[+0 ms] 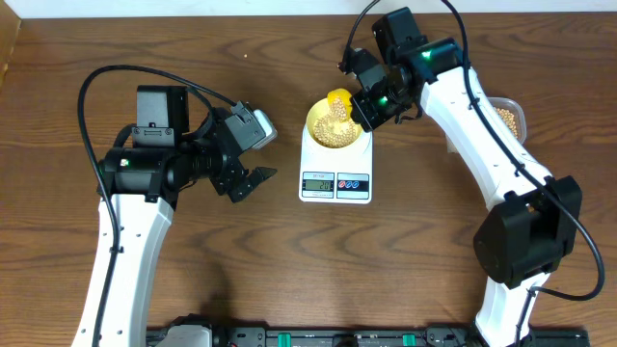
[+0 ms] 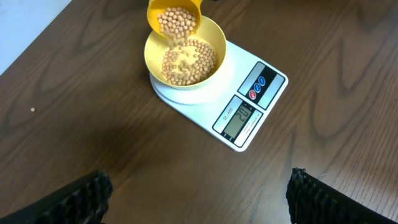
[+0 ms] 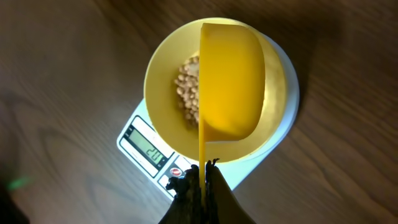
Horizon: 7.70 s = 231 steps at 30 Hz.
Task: Scoop item into bowl and weigh 50g on scale
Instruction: 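Tilt the scoop and pour soybeans gradually into the bowl, then move the scoop back to the soybean tub, then dip the scoop into the tub and scoop more soybeans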
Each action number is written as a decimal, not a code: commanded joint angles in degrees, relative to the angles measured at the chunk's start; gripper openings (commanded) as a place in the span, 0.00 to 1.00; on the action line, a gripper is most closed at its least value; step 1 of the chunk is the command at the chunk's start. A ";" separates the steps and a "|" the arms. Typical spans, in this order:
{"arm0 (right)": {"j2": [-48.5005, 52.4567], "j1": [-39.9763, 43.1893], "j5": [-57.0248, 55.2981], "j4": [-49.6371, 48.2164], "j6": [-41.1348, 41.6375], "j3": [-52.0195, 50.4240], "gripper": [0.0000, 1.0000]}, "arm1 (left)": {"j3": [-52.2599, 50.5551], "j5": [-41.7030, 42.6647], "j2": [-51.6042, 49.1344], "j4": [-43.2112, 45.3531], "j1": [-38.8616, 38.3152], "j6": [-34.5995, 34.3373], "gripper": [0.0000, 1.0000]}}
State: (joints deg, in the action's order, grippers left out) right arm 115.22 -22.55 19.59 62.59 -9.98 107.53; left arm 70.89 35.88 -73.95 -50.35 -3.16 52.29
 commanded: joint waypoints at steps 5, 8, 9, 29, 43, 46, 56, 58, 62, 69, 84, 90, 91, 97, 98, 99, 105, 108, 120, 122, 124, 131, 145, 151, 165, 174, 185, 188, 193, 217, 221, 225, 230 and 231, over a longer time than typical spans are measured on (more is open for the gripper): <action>-0.55 -0.31 -1.73 -1.44 -1.05 1.33 0.01 | -0.42 0.74 -0.44 -0.11 0.24 -0.57 0.92; -0.55 -0.42 -1.70 -2.23 -1.46 1.33 0.01 | -0.42 0.74 -0.44 -0.11 0.24 -0.57 0.92; -0.55 -0.44 -1.73 -2.40 -1.51 1.33 0.01 | -0.42 0.74 -0.44 -0.11 0.24 -0.57 0.92; -0.55 -1.09 -2.75 -2.54 -4.31 1.33 0.01 | -0.42 0.74 -0.44 -0.11 0.24 -0.57 0.92; -0.55 -2.71 -5.99 -2.49 -7.26 1.33 0.01 | -0.42 0.74 -0.44 -0.11 0.24 -0.57 0.92; -0.55 -2.93 -6.01 -2.51 -7.54 1.33 0.01 | -0.42 0.74 -0.44 -0.11 0.24 -0.57 0.92; -0.55 -3.43 -6.21 -2.54 -7.91 1.33 0.01 | -0.42 0.74 -0.44 -0.11 0.24 -0.57 0.92; -0.55 -3.43 -6.21 -2.54 -7.91 1.33 0.01 | -0.42 0.74 -0.44 -0.11 0.24 -0.57 0.92; -0.55 -3.43 -6.19 -2.54 -7.96 1.33 0.01 | -0.42 0.74 -0.44 -0.11 0.24 -0.57 0.92; -0.55 -3.93 -6.47 -2.56 -10.75 1.33 0.01 | -0.42 0.74 -0.44 -0.11 0.24 -0.55 0.92; -0.55 -7.93 -18.62 -2.43 -13.00 1.33 0.01 | -0.42 0.74 -0.44 -0.11 0.24 -0.57 0.92; -0.55 -7.91 -18.58 -2.64 -12.79 1.33 0.01 | -0.42 0.74 -0.44 -0.11 0.24 -0.57 0.92; -0.55 -7.91 -18.56 -2.64 -12.79 1.33 0.01 | -0.42 0.74 -0.44 -0.11 0.24 -0.57 0.92; -0.55 -7.30 -16.02 -3.02 -9.20 1.33 0.01 | -0.42 0.74 -0.44 -0.11 0.24 -0.57 0.92; -0.55 -6.93 -15.32 -3.19 -7.82 1.36 0.01 | -0.42 0.74 -0.44 -0.11 0.24 -0.57 0.92; -0.57 -6.45 -14.45 -3.17 -6.82 1.53 0.01 | -0.42 0.74 -0.44 -0.11 0.24 -0.57 0.92; -0.61 -1.33 -10.12 0.37 -0.70 7.65 0.01 | -0.42 0.74 -0.44 -0.11 0.24 -0.57 0.92; -0.61 2.47 -10.16 5.03 0.33 12.50 0.01 | -0.42 0.74 -0.44 -0.11 0.24 -0.57 0.92; -0.59 20.04 -10.23 21.05 0.74 17.90 0.01 | -0.42 0.74 -0.44 -0.11 0.24 -0.57 0.92; -0.59 22.32 -10.25 22.25 0.74 17.90 0.01 | -0.42 0.74 -0.44 -0.11 0.24 -0.57 0.92; -0.55 24.30 -10.47 23.17 0.74 17.79 0.01 | -0.42 0.74 -0.44 -0.11 0.24 -0.57 0.92; -0.50 26.62 -20.46 24.00 0.46 13.49 0.01 | -0.42 0.74 -0.44 -0.11 0.24 -0.57 0.92; -0.31 26.67 -25.86 23.06 2.69 5.88 0.01 | -0.42 0.74 -0.44 -0.11 0.24 -0.57 0.92; -0.09 27.65 -28.44 19.89 4.44 2.29 0.01 | -0.42 0.74 -0.44 -0.11 0.24 -0.57 0.92; 0.00 29.46 -28.26 10.08 4.39 -3.54 0.01 | -0.42 0.74 -0.44 -0.11 0.24 -0.57 0.92; 0.20 29.64 -26.45 7.89 3.23 -5.31 0.01 | -0.42 0.74 -0.44 -0.11 0.24 -0.57 0.92; 0.24 29.64 -25.18 4.02 2.58 -7.91 0.01 | -0.42 0.74 -0.44 -0.11 0.24 -0.57 0.92; 0.24 29.64 -24.50 2.10 2.14 -10.01 0.01 | -0.42 0.74 -0.44 -0.11 0.24 -0.57 0.92; 0.24 29.64 -19.45 1.81 2.16 -11.74 0.01 | -0.42 0.74 -0.44 -0.11 0.24 -0.57 0.92; 0.22 37.20 10.95 1.88 0.76 -11.58 0.01 | -0.42 0.74 -0.44 -0.11 0.24 -0.57 0.92; 0.22 39.43 13.70 3.13 -0.33 -11.58 0.01 | -0.42 0.74 -0.44 -0.11 0.24 -0.57 0.92; 0.22 41.77 14.25 4.72 -1.03 -11.61 0.01 | -0.42 0.74 -0.44 -0.11 0.24 -0.57 0.92; 0.22 45.00 18.71 5.92 -2.16 -11.61 0.01 | -0.42 0.74 -0.44 -0.11 0.24 -0.57 0.92; 0.22 45.62 20.04 6.19 -2.71 -11.61 0.01 | -0.42 0.74 -0.44 -0.11 0.24 -0.57 0.92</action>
State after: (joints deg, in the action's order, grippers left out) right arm 115.22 21.43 33.93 68.31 -10.44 96.14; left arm 70.89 35.88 -73.95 -50.35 -3.16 52.29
